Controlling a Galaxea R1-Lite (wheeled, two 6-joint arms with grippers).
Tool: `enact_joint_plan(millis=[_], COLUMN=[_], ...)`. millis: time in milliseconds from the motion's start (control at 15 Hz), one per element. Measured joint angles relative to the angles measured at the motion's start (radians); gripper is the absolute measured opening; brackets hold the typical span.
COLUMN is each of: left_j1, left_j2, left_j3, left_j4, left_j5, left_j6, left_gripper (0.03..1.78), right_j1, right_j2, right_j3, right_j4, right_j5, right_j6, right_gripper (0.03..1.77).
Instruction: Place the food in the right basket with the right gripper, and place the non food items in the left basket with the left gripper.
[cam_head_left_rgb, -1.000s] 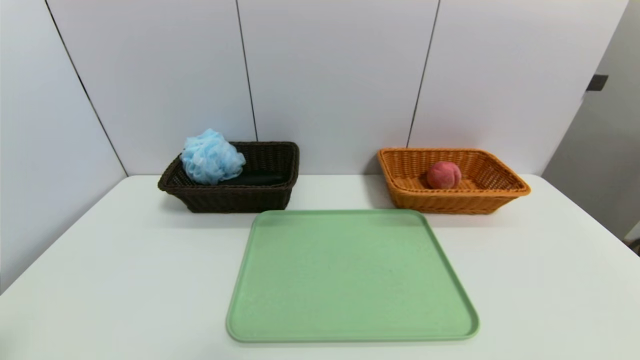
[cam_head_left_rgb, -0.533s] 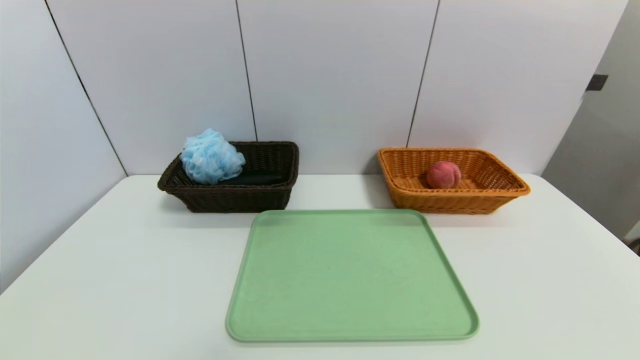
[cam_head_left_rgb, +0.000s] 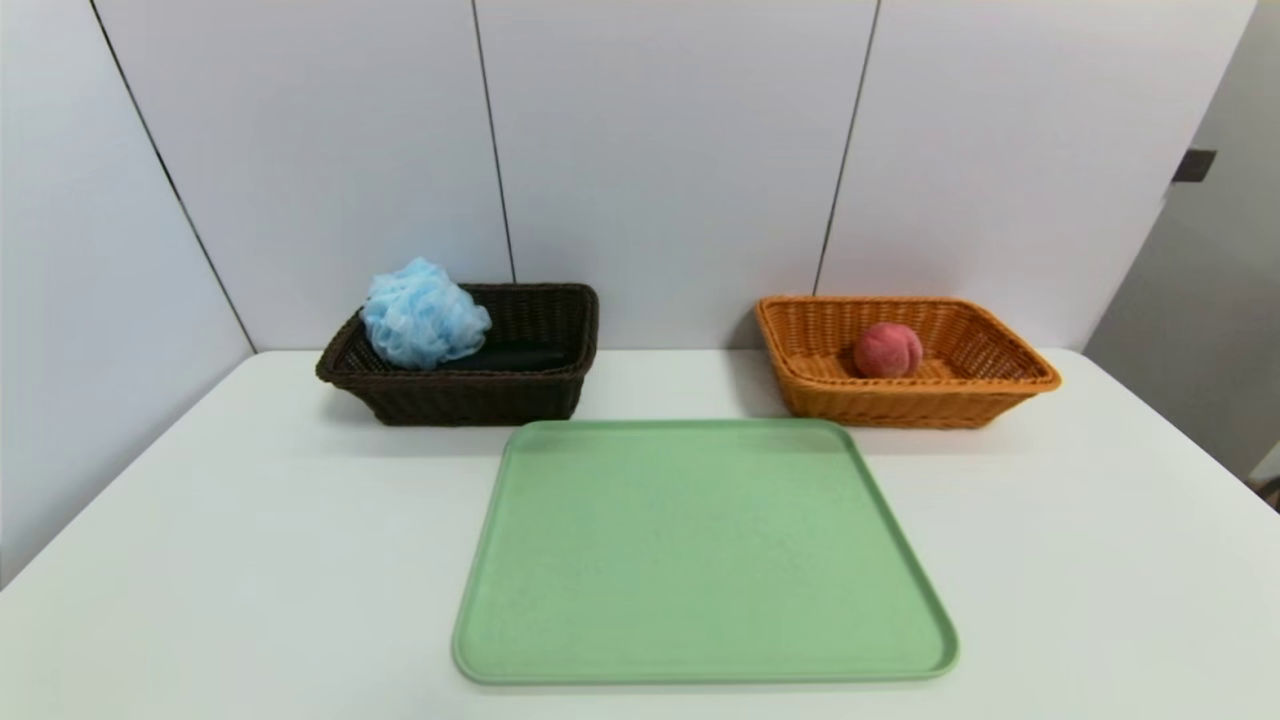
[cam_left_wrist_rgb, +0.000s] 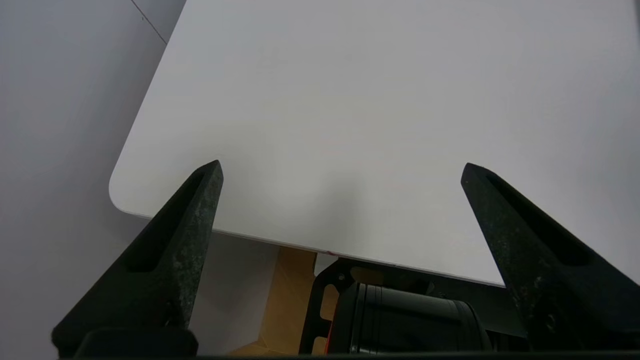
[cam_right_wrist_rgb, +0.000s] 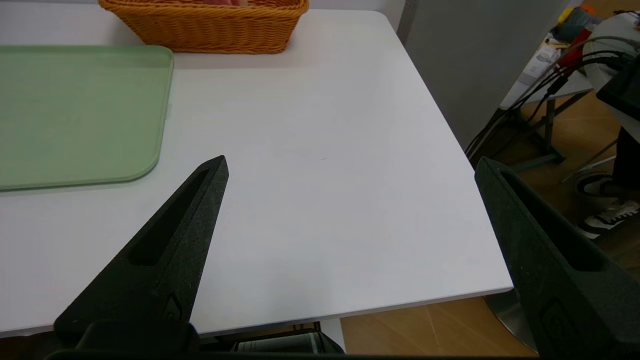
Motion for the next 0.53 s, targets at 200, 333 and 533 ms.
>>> enact_joint_plan(millis=[200,333,533], left_j1=[0.001,0.001,0.000], left_j2=[-0.068,-0.090,-0.116], left_j3=[0.098,0.179,0.319], left_j4=[-0.056,-0.155,-0.370], left_j5=[0.000,-0.001,-0.016], left_j6=[0.071,0.087,0.107], left_gripper=[1.69,1.69,1.69], right_j1=[-0.002,-0.001,0.004], right_j2=[-0.026,-0.036,-0.065], right_j3=[0.062,0.165,0.385], right_j4=[-0.026,-0.126,-0.397], right_j5=[-0.009,-0.033,-0.045], right_j6=[0.003,0.001,-0.064], right_gripper=[1.70,1.70,1.70])
